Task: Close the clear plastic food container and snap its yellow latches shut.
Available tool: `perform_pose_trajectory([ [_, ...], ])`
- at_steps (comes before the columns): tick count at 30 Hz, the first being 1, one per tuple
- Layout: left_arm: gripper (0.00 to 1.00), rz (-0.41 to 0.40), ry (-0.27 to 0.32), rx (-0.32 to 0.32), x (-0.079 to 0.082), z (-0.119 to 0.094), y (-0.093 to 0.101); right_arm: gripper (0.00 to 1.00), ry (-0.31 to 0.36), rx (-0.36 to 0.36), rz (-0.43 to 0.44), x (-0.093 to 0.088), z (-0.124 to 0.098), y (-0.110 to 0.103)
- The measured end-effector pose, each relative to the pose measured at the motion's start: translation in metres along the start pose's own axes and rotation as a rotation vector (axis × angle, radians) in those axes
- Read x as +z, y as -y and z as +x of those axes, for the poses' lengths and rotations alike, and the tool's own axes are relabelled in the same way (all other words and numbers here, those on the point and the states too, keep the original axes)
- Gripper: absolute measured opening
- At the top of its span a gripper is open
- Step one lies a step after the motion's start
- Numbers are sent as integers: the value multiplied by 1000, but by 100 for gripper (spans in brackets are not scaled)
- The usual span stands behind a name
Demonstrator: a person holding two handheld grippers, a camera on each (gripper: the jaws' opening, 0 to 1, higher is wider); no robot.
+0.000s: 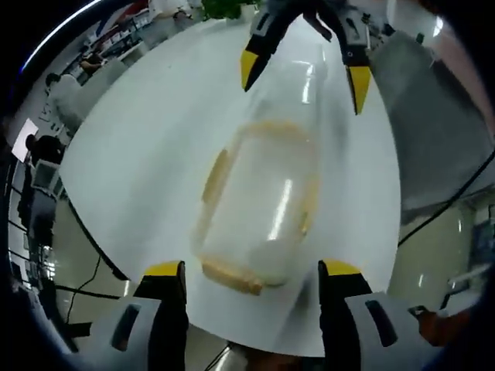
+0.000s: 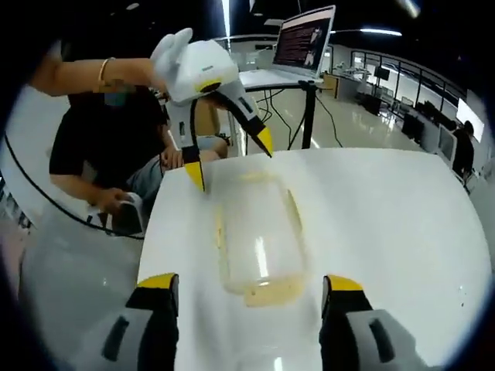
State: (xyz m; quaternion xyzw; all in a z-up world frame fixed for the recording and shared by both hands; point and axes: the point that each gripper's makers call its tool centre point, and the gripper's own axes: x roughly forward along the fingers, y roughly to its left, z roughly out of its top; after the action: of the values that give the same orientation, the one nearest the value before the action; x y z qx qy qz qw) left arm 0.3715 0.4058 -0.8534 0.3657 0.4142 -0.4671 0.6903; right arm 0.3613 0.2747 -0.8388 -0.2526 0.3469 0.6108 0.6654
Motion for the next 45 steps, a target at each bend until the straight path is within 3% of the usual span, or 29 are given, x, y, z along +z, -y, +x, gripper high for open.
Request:
perform_pose_trajectory([
  [10, 67, 55, -60, -81, -14, 12, 5, 77, -91, -41, -43, 1, 31, 7],
  [15, 67, 70, -82, -77, -18, 16, 0, 77, -136, -53, -47, -7, 39, 10],
  [20, 67, 112, -124, -118, -26, 23, 4, 79, -196, -72, -68, -19, 48, 10],
  [24, 72, 127, -137, -153, -31, 30, 6, 79, -216, -67, -35, -23, 54, 13],
  [26, 72, 123, -135, -158, -32, 29, 4, 79, -228, -61, -71, -25, 53, 12],
  [37, 65, 147, -118, -192, -32, 25, 0, 81, -241, -32, -99, -28, 51, 8],
  [45, 53, 137, -107, -164, -28, 27, -7, 71, -261, -15, -126, -30, 48, 10],
])
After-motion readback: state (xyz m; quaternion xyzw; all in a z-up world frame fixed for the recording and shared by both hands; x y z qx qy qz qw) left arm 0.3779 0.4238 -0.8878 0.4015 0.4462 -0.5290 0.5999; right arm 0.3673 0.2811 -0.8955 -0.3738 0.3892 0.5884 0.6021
